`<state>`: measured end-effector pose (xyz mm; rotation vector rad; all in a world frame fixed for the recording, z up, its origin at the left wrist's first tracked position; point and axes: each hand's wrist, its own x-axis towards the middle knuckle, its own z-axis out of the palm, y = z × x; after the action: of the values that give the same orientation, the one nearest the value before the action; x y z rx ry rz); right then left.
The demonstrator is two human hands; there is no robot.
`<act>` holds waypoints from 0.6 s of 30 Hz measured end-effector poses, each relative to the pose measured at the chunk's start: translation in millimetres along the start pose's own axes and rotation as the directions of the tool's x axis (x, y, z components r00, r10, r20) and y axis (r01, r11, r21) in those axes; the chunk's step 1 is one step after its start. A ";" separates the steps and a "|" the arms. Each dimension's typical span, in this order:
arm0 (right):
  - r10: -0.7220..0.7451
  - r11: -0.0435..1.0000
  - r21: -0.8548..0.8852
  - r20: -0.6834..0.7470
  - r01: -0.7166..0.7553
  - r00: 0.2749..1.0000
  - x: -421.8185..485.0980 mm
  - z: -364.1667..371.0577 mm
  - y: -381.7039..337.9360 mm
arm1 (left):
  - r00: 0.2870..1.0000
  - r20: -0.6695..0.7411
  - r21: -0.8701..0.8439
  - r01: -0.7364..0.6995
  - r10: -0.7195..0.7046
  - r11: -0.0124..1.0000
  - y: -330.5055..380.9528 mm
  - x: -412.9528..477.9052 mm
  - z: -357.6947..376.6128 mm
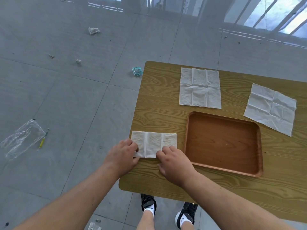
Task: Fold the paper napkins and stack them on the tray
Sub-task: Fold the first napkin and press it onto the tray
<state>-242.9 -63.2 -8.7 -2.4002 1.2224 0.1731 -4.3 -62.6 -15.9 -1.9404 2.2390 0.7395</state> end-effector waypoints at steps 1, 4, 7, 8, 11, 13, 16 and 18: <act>0.002 1.000 -0.004 -0.001 -0.002 1.000 -0.2 0.7 0.3 | 1.000 0.006 0.019 -0.006 0.006 1.000 -0.6 -1.3 0.4; 0.010 1.000 -0.026 -0.007 -0.010 1.000 0.7 -0.3 3.0 | 0.999 0.024 0.094 -0.042 0.040 0.995 -0.4 -4.7 1.1; 0.046 0.999 -0.028 -0.026 -0.046 0.999 3.3 -4.3 7.1 | 0.997 0.047 0.108 -0.064 0.060 0.992 2.8 -8.3 2.8; 0.060 0.998 -0.024 -0.035 -0.061 0.998 3.8 -5.8 8.4 | 0.996 0.059 0.103 -0.067 0.061 0.992 4.7 -9.5 3.7; 0.106 0.994 -0.005 -0.050 -0.107 0.993 3.4 -9.9 11.3 | 0.992 0.115 0.061 -0.053 0.046 0.997 12.2 -13.5 6.5; 0.122 0.992 0.010 -0.058 -0.122 0.991 1.8 -11.5 10.6 | 0.988 0.150 0.029 -0.053 0.048 0.998 17.8 -14.9 7.1; 0.100 0.995 0.031 -0.073 -0.098 0.992 -2.0 -11.9 2.7 | 0.993 0.106 0.013 -0.057 0.055 0.998 22.5 -14.4 4.5; 0.055 0.997 0.052 -0.062 -0.052 0.997 -4.1 -9.5 -5.3 | 0.999 0.018 -0.001 -0.035 0.035 0.999 21.0 -13.4 1.0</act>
<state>-242.0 -61.6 2.8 -2.3476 1.3051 0.0827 -22.0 -48.4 -5.5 -1.8917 2.2682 0.7596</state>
